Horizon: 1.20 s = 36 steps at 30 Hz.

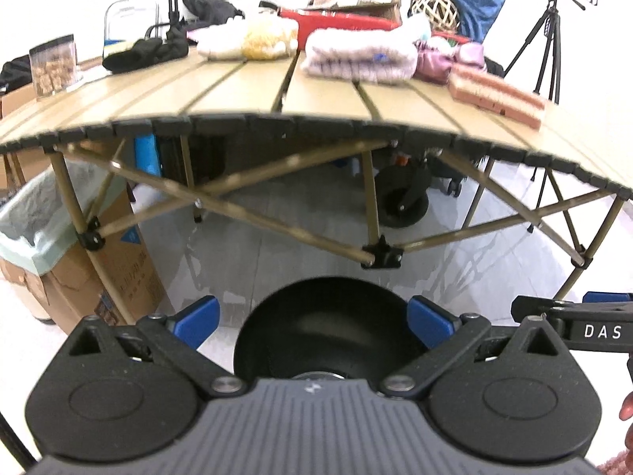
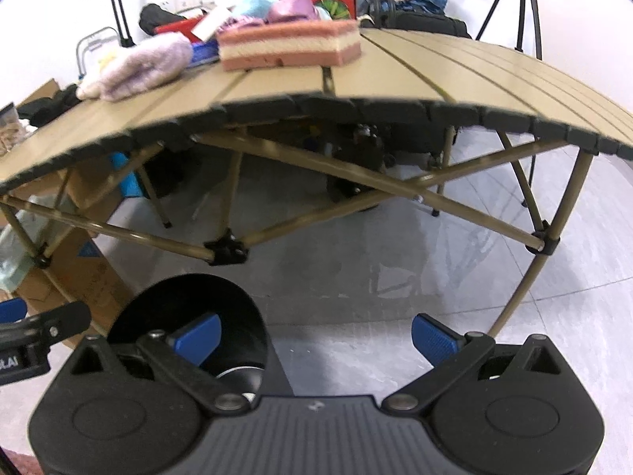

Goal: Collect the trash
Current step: 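Raise both tools back toward the table items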

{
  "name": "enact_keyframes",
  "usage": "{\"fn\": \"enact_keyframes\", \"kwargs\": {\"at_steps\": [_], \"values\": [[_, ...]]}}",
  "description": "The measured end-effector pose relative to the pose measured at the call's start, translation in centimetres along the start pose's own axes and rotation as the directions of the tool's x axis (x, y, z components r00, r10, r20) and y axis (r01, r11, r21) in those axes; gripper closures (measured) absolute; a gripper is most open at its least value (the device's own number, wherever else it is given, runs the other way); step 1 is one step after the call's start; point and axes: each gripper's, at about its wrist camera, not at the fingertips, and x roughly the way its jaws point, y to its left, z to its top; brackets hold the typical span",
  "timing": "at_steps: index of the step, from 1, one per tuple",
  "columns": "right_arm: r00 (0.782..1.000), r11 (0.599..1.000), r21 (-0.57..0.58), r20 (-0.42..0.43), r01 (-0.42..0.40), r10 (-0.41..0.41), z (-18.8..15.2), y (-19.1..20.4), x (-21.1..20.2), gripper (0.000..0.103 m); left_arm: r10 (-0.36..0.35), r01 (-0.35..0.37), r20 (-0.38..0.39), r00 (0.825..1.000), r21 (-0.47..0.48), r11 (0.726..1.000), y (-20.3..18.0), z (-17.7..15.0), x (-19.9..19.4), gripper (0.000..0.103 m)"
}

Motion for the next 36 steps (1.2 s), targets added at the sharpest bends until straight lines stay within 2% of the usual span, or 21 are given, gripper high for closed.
{"fn": "enact_keyframes", "kwargs": {"at_steps": [8, 17, 28, 36], "values": [[0.994, 0.997, 0.002, 0.072, -0.078, 0.078, 0.8, 0.6, -3.1, 0.0, 0.004, -0.009, 0.121, 0.993, 0.035, 0.999, 0.1, 1.3, -2.9, 0.0], [0.971, 0.989, -0.011, 0.189, -0.145, 0.144, 1.9, 1.1, -6.8, 0.0, 0.005, -0.018, 0.25, 0.968, 0.053, 0.998, -0.2, 3.1, -5.7, 0.0], [0.939, 0.99, -0.03, 0.317, -0.135, 0.137, 4.4, 1.6, -8.7, 0.0, -0.011, 0.008, 0.349, 0.937, 0.011, 1.0, -0.6, 6.4, -7.0, 0.0], [0.905, 0.996, -0.048, 0.417, -0.074, 0.087, 6.5, 2.2, -8.8, 0.0, 0.015, -0.009, 0.39, 0.921, -0.018, 1.0, -0.7, 8.9, -6.6, 0.0]]}}
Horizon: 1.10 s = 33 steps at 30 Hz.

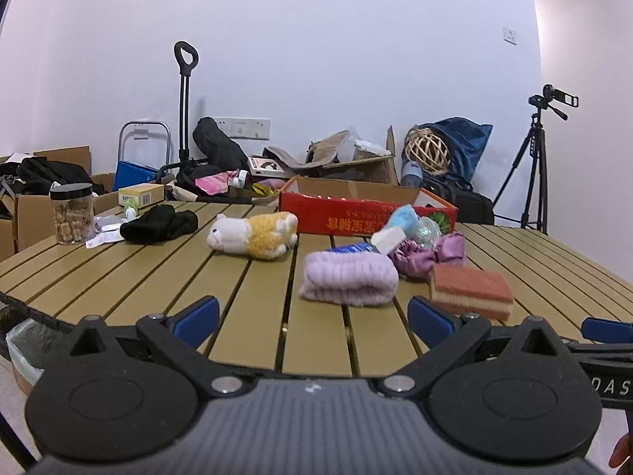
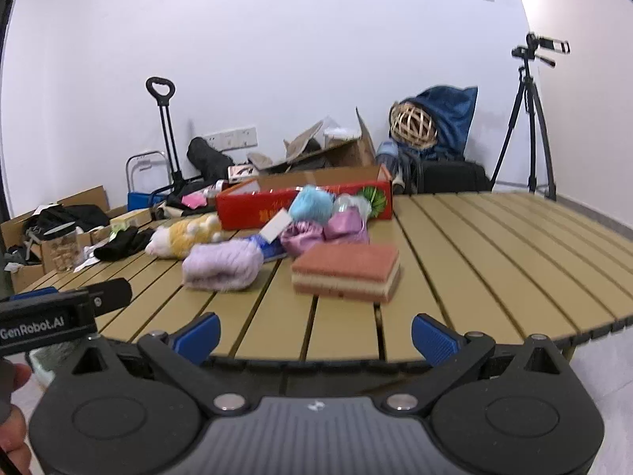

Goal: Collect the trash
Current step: 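Raise both tools back toward the table items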

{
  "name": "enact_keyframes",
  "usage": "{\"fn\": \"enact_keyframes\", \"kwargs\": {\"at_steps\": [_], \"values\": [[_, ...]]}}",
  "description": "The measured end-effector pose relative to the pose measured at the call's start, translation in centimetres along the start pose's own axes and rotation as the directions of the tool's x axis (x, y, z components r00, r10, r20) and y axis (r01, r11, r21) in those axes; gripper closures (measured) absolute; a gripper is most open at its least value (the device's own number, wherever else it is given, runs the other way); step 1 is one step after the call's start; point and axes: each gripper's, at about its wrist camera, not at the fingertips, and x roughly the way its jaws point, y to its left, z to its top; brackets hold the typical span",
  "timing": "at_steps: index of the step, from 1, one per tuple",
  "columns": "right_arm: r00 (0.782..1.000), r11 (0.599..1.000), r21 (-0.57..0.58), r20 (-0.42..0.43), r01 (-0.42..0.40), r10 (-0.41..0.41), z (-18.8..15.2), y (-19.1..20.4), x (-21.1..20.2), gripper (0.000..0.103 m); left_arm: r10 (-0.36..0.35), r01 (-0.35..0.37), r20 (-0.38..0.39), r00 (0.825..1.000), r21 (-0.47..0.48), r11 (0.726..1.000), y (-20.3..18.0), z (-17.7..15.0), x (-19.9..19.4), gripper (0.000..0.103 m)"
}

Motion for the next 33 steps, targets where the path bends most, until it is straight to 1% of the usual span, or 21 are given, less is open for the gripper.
{"fn": "enact_keyframes", "kwargs": {"at_steps": [6, 10, 15, 22, 26, 33], "values": [[0.998, 0.999, -0.034, 0.052, 0.043, -0.041, 0.7, 0.7, 1.6, 0.0, 0.024, -0.024, -0.012, 1.0, -0.031, 0.999, 0.7, 0.8, 1.7, 0.0], [0.995, 0.997, -0.035, 0.066, 0.071, -0.069, 1.1, 1.0, 3.1, 0.0, 0.041, -0.041, -0.004, 0.999, -0.034, 0.999, 1.0, 1.4, 2.8, 0.0], [0.989, 0.99, -0.038, 0.063, 0.137, -0.135, 1.6, 1.1, 5.4, 0.0, 0.04, -0.041, -0.021, 0.999, -0.055, 0.998, 1.3, 1.9, 4.4, 0.0], [0.986, 0.987, -0.029, 0.051, 0.16, -0.158, 2.3, 1.2, 8.6, 0.0, 0.046, -0.049, -0.042, 0.998, -0.063, 0.997, 1.1, 2.3, 6.5, 0.0], [0.981, 0.98, -0.047, 0.046, 0.192, -0.19, 2.6, 1.7, 10.3, 0.0, 0.055, -0.058, -0.047, 0.997, -0.066, 0.996, 1.3, 2.5, 7.4, 0.0], [0.971, 0.97, -0.045, 0.011, 0.24, -0.24, 2.4, 1.9, 12.9, 0.0, 0.05, -0.056, -0.074, 0.996, -0.078, 0.995, 1.6, 2.6, 8.6, 0.0]]}}
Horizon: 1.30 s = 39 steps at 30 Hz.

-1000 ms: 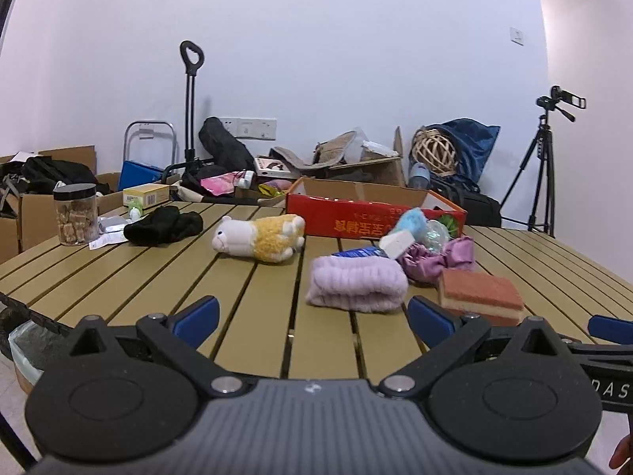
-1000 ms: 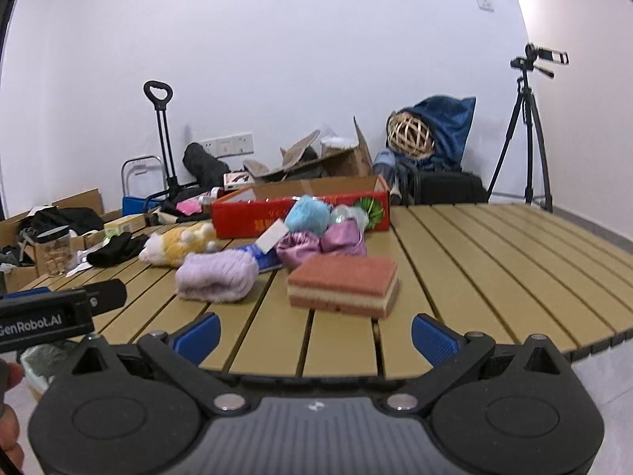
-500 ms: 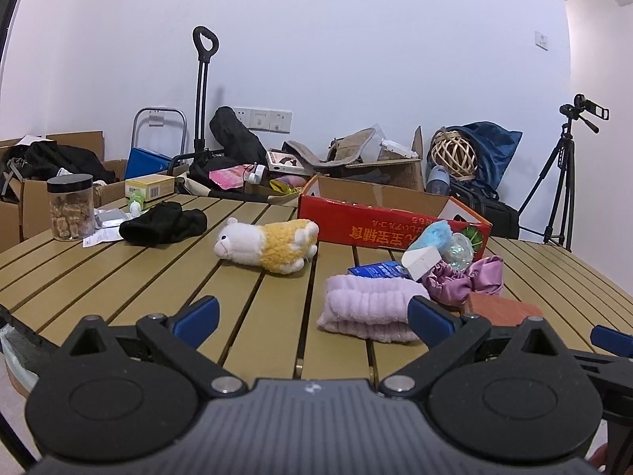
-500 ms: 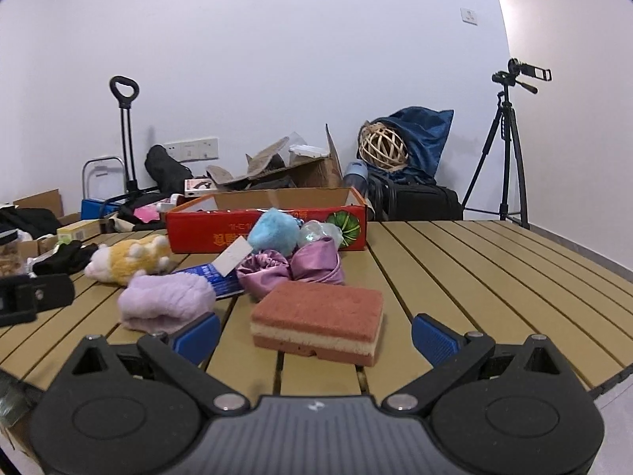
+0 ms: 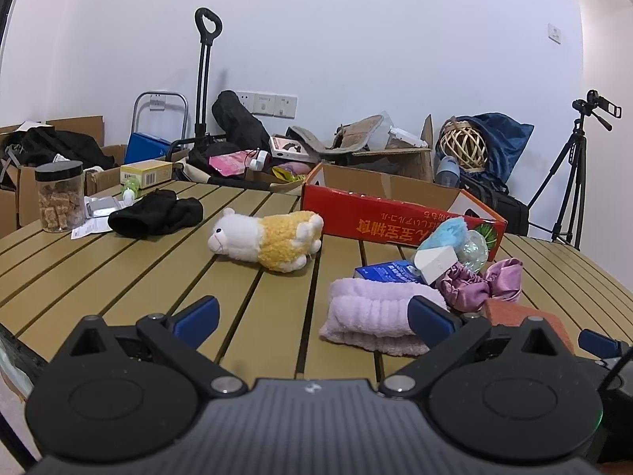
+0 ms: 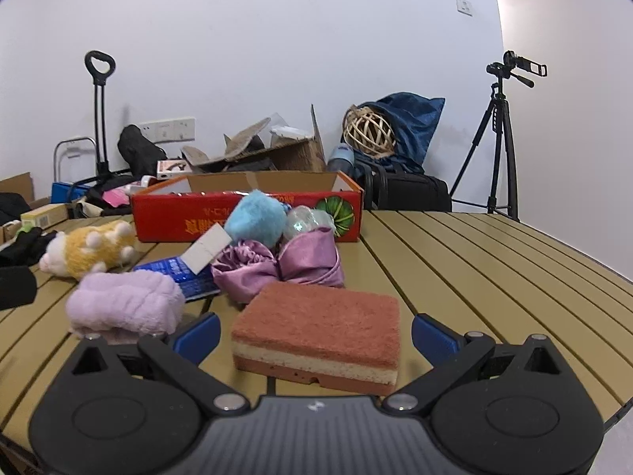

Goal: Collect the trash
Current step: 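Raise both tools back toward the table items, then grasp the pink-and-cream sponge with the right tool and lift it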

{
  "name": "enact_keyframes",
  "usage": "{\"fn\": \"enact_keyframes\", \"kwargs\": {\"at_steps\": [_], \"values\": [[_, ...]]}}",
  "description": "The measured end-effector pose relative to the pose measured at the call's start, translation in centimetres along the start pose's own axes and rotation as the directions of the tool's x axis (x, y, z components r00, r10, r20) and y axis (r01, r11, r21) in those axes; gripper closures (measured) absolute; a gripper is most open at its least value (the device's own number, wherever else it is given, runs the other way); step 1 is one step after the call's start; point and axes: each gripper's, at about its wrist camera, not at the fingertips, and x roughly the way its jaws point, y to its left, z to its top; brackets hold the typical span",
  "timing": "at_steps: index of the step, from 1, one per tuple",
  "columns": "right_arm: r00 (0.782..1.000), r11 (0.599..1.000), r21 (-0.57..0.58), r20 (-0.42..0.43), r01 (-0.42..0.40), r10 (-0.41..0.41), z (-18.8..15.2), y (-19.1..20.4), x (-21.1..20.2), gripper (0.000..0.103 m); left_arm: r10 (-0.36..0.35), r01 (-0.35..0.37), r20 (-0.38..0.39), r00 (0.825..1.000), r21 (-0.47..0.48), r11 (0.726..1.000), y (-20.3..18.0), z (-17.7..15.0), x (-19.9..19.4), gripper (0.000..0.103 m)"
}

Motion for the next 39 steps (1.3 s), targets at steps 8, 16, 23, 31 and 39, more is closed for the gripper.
{"fn": "enact_keyframes", "kwargs": {"at_steps": [8, 16, 23, 31, 39], "values": [[0.999, 0.999, 0.007, -0.031, 0.039, -0.039, 0.0, 0.5, 1.6, 0.0, 0.001, -0.001, -0.022, 1.0, 0.0, 1.0, -0.1, -0.4, 0.5, 0.0], [0.999, 1.0, 0.022, -0.048, 0.02, -0.019, 0.0, 0.2, 1.9, 0.001, 0.003, -0.003, -0.042, 0.999, -0.008, 1.0, 0.0, -0.6, 0.9, 0.0], [0.997, 0.998, 0.056, -0.07, -0.01, 0.014, 0.1, -0.4, 2.0, 0.004, 0.008, -0.008, -0.041, 0.999, -0.004, 1.0, 0.2, -0.8, 0.9, 0.0], [0.998, 0.996, 0.083, -0.06, -0.018, 0.023, 0.0, -1.0, 1.5, 0.004, 0.01, -0.011, -0.04, 0.999, -0.009, 1.0, 0.5, -0.7, 0.9, 0.0], [0.999, 0.992, 0.127, -0.026, -0.024, 0.028, 0.2, -2.6, 0.7, 0.004, -0.016, 0.015, -0.055, 0.998, -0.025, 1.0, 0.4, -0.6, 1.4, 0.0]]}}
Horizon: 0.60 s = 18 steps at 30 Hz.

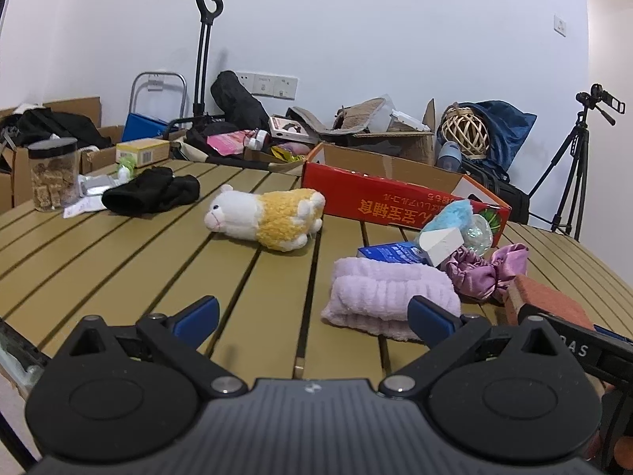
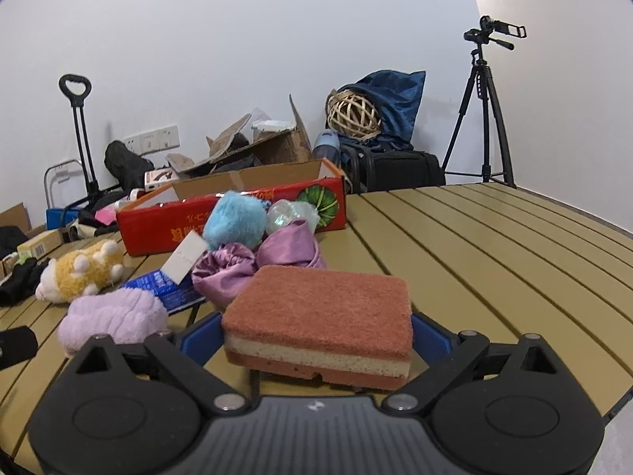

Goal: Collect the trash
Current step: 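Grasp the pink-and-cream sponge with the right tool and lift it, then grasp the lavender towel with the left tool while the right tool holds the sponge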

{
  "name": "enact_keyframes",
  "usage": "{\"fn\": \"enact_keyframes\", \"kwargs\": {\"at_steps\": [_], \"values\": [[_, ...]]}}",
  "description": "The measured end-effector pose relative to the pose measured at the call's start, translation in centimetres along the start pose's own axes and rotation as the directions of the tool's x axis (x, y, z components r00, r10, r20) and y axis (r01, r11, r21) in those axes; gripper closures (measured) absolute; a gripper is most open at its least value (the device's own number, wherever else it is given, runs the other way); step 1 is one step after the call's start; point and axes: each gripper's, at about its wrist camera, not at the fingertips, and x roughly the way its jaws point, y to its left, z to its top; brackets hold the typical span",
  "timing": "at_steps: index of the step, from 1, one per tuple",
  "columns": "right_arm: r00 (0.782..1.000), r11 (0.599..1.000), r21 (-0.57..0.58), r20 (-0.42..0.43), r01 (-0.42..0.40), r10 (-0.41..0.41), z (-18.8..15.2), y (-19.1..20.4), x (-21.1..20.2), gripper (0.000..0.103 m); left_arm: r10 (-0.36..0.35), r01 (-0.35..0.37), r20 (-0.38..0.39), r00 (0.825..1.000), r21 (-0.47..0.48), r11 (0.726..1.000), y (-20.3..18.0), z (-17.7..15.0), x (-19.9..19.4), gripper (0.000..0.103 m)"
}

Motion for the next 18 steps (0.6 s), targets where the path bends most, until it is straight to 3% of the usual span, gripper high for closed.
{"fn": "enact_keyframes", "kwargs": {"at_steps": [5, 18], "values": [[0.999, 1.0, -0.002, 0.049, 0.005, -0.005, 0.2, -0.9, -0.9, 0.004, -0.021, 0.021, -0.014, 1.0, -0.001, 1.0, -0.5, -0.1, 0.5, 0.0], [0.995, 0.998, 0.047, 0.083, 0.051, -0.054, 1.3, -4.2, -1.4, 0.004, -0.035, 0.036, -0.013, 0.999, 0.141, 0.989, -4.9, -1.0, 1.2, 0.0]]}}
